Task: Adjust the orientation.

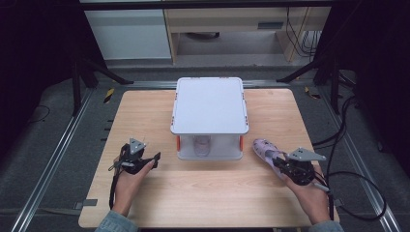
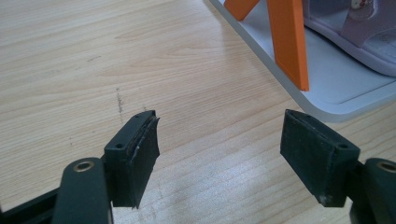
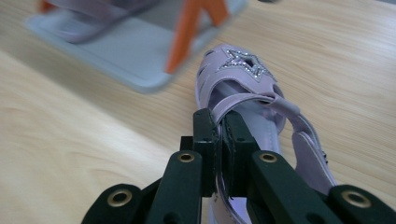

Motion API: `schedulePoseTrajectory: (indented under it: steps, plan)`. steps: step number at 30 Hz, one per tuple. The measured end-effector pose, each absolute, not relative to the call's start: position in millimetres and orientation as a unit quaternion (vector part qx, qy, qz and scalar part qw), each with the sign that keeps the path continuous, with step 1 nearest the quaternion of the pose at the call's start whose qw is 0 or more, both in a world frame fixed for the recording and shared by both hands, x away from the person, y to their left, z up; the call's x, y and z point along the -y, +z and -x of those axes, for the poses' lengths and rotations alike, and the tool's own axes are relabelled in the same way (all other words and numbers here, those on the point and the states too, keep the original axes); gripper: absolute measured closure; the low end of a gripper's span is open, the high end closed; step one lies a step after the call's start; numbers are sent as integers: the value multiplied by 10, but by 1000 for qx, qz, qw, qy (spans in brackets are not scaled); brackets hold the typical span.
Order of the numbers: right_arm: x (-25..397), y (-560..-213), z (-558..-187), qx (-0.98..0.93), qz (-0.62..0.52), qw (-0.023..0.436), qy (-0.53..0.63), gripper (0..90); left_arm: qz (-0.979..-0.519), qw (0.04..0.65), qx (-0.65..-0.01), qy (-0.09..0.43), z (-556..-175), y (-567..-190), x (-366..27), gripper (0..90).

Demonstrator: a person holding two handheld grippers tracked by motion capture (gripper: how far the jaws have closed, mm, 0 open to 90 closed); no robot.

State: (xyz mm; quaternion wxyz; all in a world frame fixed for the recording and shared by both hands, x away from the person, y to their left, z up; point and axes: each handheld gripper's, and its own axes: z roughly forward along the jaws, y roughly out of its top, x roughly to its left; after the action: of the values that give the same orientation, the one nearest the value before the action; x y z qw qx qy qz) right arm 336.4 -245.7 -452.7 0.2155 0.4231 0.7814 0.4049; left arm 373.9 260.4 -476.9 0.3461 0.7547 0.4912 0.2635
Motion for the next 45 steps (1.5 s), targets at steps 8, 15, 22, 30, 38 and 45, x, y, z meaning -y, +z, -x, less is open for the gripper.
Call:
schedulePoseTrajectory:
  steps: [8,15,22,30,38,45]
  plan:
    - [2007,-4471,-3128,-801,-370,171,438,855,-754,345,-492,264,-3739,-4768,-2606,268]
    - [1585,-4463,-3083,-820,-329,146,446,854,-754,346,-492,264,-3742,-4769,-2608,268]
    - [1200,-4495,-3055,-832,-298,125,450,853,-754,346,-491,265,-3740,-4766,-2609,269]
    - [950,-4604,-3001,-847,-278,105,441,850,-753,347,-492,266,-3743,-4767,-2613,269]
    - [854,-4706,-2941,-865,-252,88,424,813,-754,346,-492,265,-3745,-4771,-2605,269]
    - [941,-4682,-2890,-865,-244,78,433,668,-753,347,-493,265,-3745,-4770,-2616,269]
